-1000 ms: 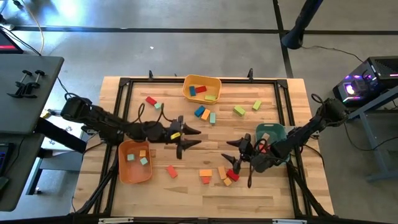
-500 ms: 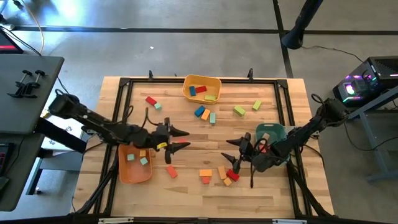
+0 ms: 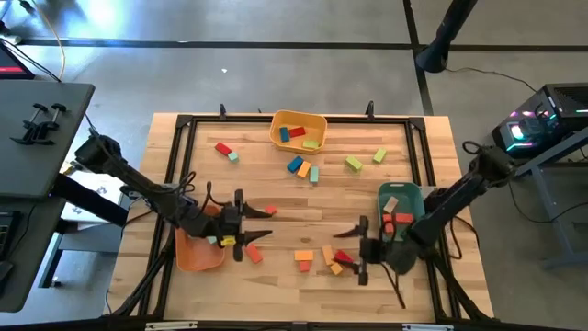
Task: Sort blocks by size
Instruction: Put the yellow square block into the orange bin
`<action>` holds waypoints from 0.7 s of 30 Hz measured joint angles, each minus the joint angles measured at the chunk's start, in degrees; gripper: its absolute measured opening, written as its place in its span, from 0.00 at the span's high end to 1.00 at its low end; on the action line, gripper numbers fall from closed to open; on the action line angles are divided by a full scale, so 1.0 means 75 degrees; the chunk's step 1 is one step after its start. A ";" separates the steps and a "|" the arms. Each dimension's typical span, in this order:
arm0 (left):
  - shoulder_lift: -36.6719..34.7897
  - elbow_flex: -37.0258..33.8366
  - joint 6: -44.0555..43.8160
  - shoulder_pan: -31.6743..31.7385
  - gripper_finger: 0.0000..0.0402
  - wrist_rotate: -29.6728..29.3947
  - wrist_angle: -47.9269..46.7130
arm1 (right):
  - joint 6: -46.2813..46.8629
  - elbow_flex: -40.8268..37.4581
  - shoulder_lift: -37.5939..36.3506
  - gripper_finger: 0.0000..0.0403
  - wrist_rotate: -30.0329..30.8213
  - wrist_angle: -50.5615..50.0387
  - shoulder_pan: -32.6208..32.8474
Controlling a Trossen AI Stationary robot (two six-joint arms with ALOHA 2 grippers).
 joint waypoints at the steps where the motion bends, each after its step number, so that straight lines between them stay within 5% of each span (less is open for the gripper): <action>1: 0.0000 0.0000 0.0026 -0.0041 0.54 -0.0073 0.0024 | 0.0379 0.0210 0.0000 0.26 0.0008 -0.0611 0.0120; 10: 0.0000 0.0000 0.0095 -0.0070 0.54 -0.0174 -0.0021 | 0.4590 0.1323 0.0000 0.26 -0.0395 -0.5161 0.0792; 14: 0.0054 0.0000 0.0165 -0.0070 0.54 -0.0178 -0.0059 | 0.6243 0.1127 0.0000 0.26 -0.1464 -0.5408 0.1073; 21: 0.0386 0.0003 0.0023 -0.0070 0.54 -0.0202 -0.0084 | 0.7560 0.0737 0.0293 0.26 -0.1391 -0.5424 0.1513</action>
